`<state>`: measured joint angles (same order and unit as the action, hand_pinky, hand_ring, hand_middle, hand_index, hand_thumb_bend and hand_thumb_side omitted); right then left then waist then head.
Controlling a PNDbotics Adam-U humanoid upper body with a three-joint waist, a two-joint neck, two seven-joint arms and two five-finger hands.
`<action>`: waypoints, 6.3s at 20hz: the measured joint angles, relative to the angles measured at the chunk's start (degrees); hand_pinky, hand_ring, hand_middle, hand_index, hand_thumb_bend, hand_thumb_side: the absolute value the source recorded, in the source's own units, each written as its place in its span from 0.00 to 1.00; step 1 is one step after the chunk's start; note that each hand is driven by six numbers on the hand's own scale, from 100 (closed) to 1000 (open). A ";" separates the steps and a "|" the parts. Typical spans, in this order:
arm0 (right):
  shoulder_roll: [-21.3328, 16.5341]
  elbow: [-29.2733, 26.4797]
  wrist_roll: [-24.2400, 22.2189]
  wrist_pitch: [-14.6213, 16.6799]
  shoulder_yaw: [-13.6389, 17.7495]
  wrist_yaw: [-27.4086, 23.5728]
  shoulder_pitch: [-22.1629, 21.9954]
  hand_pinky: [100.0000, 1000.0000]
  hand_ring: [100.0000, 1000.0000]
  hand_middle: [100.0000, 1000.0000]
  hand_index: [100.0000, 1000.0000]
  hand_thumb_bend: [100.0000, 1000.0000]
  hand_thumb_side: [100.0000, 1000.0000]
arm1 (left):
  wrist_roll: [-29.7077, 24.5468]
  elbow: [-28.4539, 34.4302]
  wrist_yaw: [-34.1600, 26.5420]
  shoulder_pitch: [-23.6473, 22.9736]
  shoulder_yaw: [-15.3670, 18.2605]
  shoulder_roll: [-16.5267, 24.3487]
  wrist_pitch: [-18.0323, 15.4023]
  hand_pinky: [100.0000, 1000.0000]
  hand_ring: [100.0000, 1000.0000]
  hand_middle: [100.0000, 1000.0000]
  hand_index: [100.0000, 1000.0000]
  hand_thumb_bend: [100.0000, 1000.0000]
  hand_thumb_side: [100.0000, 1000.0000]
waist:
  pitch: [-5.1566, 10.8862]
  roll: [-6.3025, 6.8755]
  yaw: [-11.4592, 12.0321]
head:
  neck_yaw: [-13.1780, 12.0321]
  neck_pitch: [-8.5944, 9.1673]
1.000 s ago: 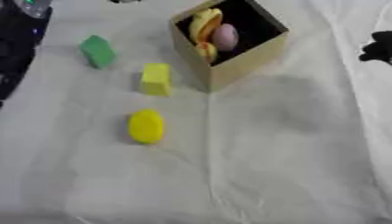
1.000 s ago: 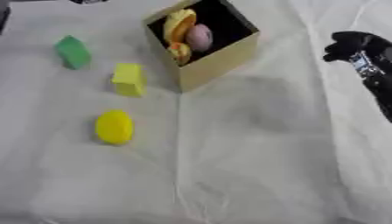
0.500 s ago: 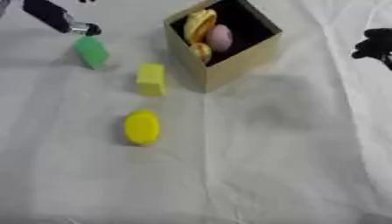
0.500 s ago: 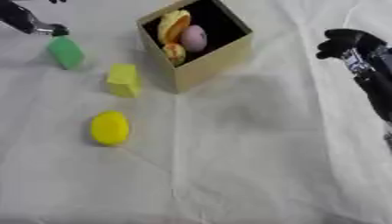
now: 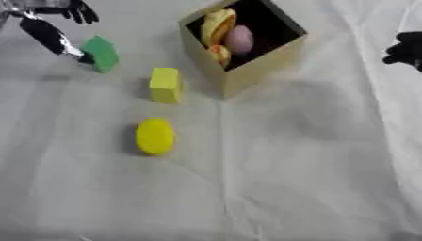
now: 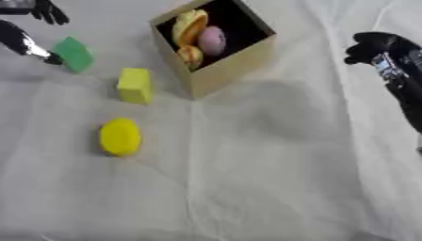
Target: Pick up objects on the table and place them in the box.
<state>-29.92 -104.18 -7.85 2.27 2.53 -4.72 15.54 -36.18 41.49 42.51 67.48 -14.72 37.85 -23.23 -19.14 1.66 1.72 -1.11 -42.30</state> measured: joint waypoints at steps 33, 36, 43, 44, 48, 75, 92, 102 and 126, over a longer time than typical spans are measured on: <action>0.41 0.00 0.54 -0.62 0.32 -0.97 0.06 0.89 0.68 0.63 0.78 0.00 0.75 | 12.90 -8.97 13.60 1.61 4.37 -4.93 3.06 0.66 0.53 0.48 0.66 0.26 0.22 | -1.60 0.09 -1.49 | -1.34 1.02; 0.41 0.00 0.55 -0.62 0.34 -1.05 0.05 0.89 0.68 0.63 0.78 0.00 0.75 | 14.15 -9.14 13.94 1.71 4.37 -5.12 3.32 0.66 0.53 0.48 0.66 0.21 0.17 | -1.60 0.12 -1.69 | -1.36 1.02; 0.41 0.01 0.64 -0.71 0.50 -1.07 0.01 0.89 0.68 0.63 0.78 0.00 0.75 | 13.87 -7.86 12.57 3.02 4.38 -5.55 3.10 0.66 0.52 0.46 0.65 0.14 0.09 | -1.59 0.19 -1.58 | -1.34 0.99; 0.41 0.01 0.65 -0.73 0.54 -1.07 0.01 0.89 0.68 0.63 0.78 0.00 0.75 | 13.66 -7.25 12.04 3.44 4.38 -5.55 3.10 0.66 0.52 0.46 0.65 0.13 0.09 | -1.57 0.24 -1.55 | -1.33 0.99; 0.41 0.03 0.66 -0.74 0.63 -1.07 0.02 0.89 0.68 0.63 0.78 0.00 0.74 | 12.31 -4.16 9.12 5.84 4.28 -6.00 2.90 0.66 0.52 0.46 0.65 0.10 0.10 | -1.38 0.37 -1.74 | -1.31 0.98; 0.41 -0.05 -1.14 -0.46 -1.12 -1.42 3.59 0.89 0.68 0.63 0.78 0.00 0.73 | 6.26 -1.84 6.44 13.21 1.21 -18.71 1.32 0.84 0.80 0.80 0.91 0.49 0.54 | -1.44 1.41 -5.63 | -3.64 1.59; 0.47 -0.03 -0.62 -0.73 -0.42 -1.50 1.74 0.89 0.68 0.63 0.78 0.00 0.73 | 6.48 4.56 -1.75 8.41 -2.55 -11.04 -1.66 0.79 0.73 0.71 0.84 0.40 0.47 | -0.02 1.04 -2.36 | -1.70 0.41; 0.46 -0.02 -0.27 -0.71 -0.05 -1.48 1.25 0.89 0.68 0.63 0.78 0.00 0.73 | 2.01 21.29 -18.45 1.11 -11.54 -0.18 7.57 0.80 0.74 0.72 0.85 0.44 0.54 | 0.39 0.76 -1.00 | 0.26 -0.09; 0.94 -0.02 0.01 -1.17 0.00 -1.48 1.38 0.89 0.68 0.63 0.78 0.00 0.73 | -5.86 8.71 -11.60 0.36 -12.22 -5.81 3.06 0.82 0.77 0.76 0.87 0.54 0.39 | -0.12 0.67 -1.70 | -0.55 -0.51</action>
<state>-28.98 -104.20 -7.84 1.10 2.53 -6.20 16.92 -42.04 50.19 30.91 67.84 -26.94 32.04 -20.17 -19.26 2.32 0.02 -1.66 -42.81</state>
